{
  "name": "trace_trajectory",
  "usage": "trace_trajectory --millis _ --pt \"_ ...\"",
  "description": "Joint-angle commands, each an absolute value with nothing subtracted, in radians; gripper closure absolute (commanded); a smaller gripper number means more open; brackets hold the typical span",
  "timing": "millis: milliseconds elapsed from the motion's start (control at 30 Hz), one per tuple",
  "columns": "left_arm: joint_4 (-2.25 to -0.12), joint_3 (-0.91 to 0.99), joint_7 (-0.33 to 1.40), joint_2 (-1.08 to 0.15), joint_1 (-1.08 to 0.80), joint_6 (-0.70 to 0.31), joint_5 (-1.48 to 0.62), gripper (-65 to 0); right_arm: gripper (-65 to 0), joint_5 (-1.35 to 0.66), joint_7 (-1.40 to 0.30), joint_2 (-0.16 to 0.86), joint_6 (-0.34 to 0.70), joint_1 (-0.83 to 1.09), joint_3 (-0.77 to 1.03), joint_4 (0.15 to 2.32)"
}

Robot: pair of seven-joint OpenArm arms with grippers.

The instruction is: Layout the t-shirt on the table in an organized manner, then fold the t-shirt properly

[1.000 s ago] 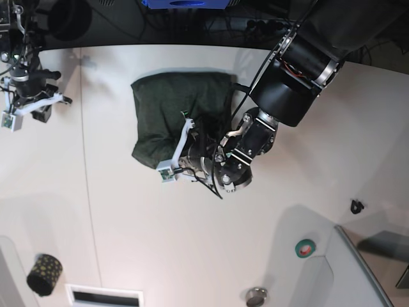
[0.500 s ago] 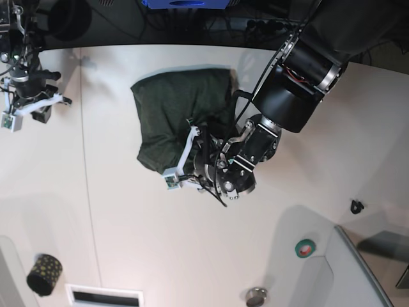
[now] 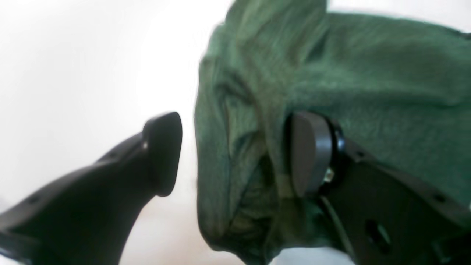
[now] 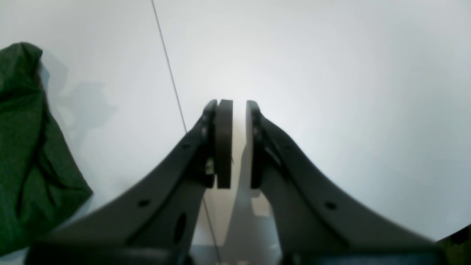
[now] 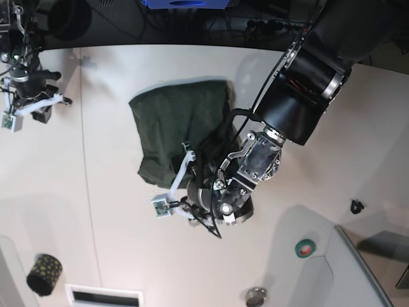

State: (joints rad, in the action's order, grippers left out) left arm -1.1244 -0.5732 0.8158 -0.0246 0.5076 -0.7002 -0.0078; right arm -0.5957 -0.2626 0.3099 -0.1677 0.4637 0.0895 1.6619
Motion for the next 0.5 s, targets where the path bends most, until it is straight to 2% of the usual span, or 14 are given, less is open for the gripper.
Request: trace_trajectory --millis 0,400,467 --pt "-1.162 -0.575 0.826 -0.030 0.538 -0.698 -0.010 -43.3 -5.7 -0.591 -0.240 0.321 -0.166 0.461 0.094 1.675" --pt "-1.303 -0.572 0.849 -0.059 0.460 -0.698 -0.018 -42.5 -5.7 -0.591 -0.240 0.321 -0.166 0.449 0.093 1.675" --pt "-1.382 -0.578 0.897 -0.074 0.412 -0.698 -0.012 -38.5 -5.7 -0.591 -0.240 0.321 -0.166 0.449 0.090 1.675"
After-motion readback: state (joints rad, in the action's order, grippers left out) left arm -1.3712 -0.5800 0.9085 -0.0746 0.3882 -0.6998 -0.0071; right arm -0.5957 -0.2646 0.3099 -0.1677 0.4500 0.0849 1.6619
